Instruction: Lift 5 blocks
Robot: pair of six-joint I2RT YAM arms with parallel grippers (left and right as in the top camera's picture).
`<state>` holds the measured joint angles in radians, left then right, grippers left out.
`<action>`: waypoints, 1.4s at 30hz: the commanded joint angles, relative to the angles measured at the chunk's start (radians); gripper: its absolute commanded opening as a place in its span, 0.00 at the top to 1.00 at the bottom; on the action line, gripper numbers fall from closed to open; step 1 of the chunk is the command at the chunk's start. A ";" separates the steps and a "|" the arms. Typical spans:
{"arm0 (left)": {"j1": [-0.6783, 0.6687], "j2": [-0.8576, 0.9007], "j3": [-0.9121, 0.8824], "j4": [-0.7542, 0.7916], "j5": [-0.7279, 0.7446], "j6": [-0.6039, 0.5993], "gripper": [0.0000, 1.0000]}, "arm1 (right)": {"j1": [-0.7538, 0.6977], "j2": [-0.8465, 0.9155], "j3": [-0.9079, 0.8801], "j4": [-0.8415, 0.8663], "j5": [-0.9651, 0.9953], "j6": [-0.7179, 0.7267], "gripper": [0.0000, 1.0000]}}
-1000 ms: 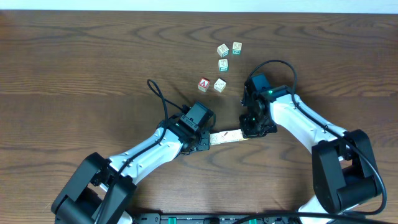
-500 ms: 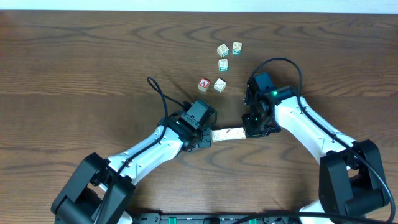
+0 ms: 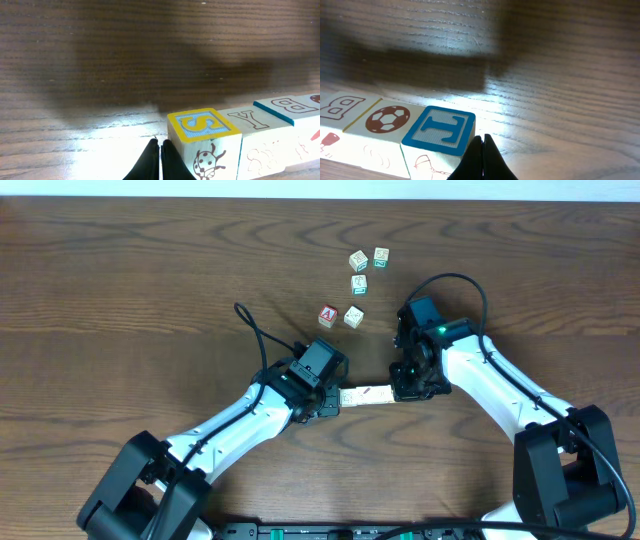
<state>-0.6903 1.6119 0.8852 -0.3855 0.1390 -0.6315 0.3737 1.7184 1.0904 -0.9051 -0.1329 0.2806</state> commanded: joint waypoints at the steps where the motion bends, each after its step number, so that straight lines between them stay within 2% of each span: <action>1: -0.042 -0.047 0.104 0.058 0.164 0.005 0.93 | 0.068 -0.023 0.008 0.015 -0.294 0.037 0.99; 42: -0.042 -0.079 0.106 0.053 0.164 0.008 0.93 | 0.068 -0.032 0.027 0.000 -0.348 0.040 0.99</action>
<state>-0.6903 1.5745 0.8852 -0.4015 0.1371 -0.6281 0.3737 1.7119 1.0908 -0.9203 -0.1425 0.3294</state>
